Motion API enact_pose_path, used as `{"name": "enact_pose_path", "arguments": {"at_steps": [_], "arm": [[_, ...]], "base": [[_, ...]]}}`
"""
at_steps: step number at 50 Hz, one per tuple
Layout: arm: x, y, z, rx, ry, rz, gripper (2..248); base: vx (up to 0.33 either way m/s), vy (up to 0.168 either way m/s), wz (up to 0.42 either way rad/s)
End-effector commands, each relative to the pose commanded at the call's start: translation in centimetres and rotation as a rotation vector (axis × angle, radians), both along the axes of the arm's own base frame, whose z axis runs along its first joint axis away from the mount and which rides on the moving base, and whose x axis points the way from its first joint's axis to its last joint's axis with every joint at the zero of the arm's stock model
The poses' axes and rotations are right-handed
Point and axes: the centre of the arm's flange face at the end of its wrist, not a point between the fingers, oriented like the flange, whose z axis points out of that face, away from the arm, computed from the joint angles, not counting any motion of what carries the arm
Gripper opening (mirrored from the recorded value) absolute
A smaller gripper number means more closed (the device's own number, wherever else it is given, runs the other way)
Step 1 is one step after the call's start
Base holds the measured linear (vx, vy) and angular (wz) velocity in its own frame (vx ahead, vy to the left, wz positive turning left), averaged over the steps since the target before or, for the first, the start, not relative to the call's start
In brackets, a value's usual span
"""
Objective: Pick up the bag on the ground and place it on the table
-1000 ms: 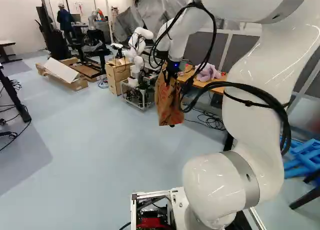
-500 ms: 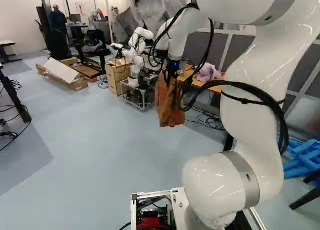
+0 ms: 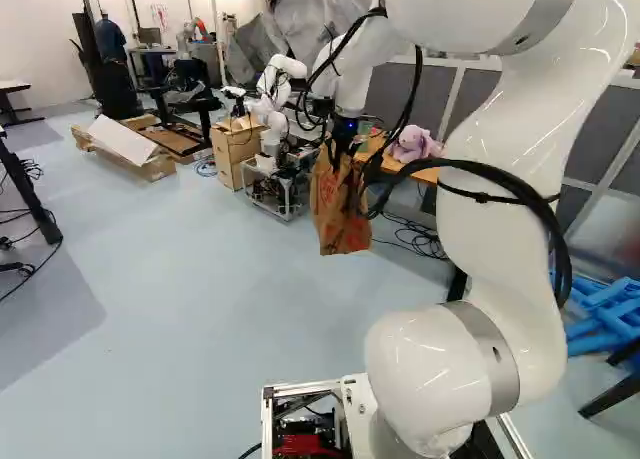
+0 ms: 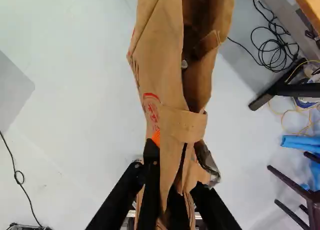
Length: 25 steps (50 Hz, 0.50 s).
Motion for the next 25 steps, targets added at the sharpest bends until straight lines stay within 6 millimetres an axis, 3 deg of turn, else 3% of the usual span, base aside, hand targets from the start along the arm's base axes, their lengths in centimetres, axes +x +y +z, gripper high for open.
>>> {"name": "enact_pose_path", "arguments": {"at_steps": [25], "arm": [[0.2, -0.1, 3.5, 0.002, -0.069, -0.001, 21]], "base": [[0.0, 0.0, 0.0]]}}
